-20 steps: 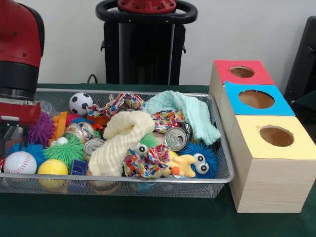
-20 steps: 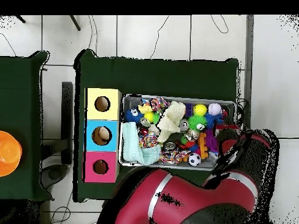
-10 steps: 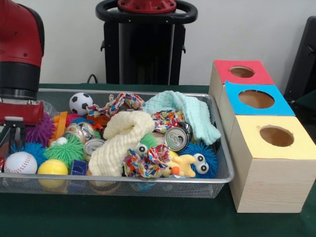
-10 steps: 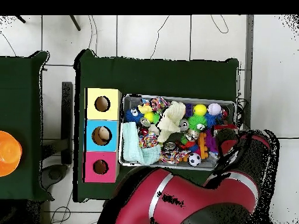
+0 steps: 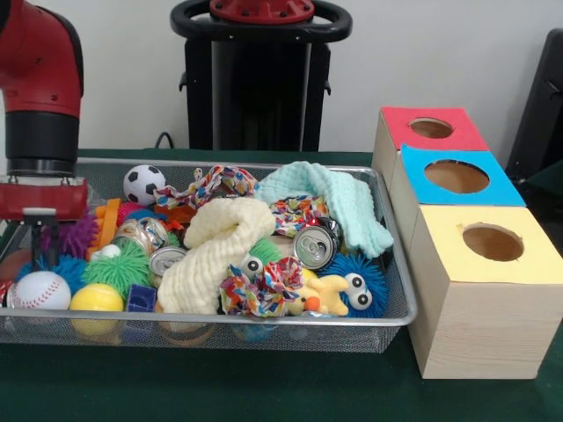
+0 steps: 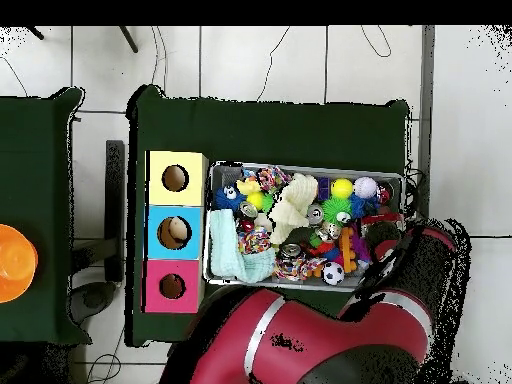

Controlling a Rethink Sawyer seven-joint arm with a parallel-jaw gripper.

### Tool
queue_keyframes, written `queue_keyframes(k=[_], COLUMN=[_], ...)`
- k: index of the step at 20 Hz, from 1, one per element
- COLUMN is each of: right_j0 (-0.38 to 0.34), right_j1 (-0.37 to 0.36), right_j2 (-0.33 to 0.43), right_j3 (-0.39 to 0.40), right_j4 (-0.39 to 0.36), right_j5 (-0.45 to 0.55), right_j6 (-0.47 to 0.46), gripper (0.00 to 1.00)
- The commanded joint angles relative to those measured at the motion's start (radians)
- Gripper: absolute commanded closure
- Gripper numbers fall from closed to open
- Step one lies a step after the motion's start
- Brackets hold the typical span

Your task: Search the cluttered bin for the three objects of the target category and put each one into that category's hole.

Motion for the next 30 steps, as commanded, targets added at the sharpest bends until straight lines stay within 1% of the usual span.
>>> queue_keyframes(k=[1, 6, 14, 19, 25, 30], right_j0=[0.055, 0.076, 0.096, 0.104, 0.106, 0.118], right_j1=[-0.027, -0.075, -0.122, -0.141, -0.156, -0.173], right_j2=[0.156, 0.175, 0.205, 0.216, 0.237, 0.243], right_j3=[0.032, 0.111, 0.191, 0.223, 0.264, 0.295], right_j4=[-0.041, 0.020, 0.093, 0.119, 0.175, 0.215], right_j5=[-0.125, -0.112, -0.078, -0.057, -0.037, 0.001], right_j6=[0.162, 0.156, 0.141, 0.150, 0.133, 0.138], gripper=[1.00, 1.00, 1.00, 1.00, 1.00, 1.00])
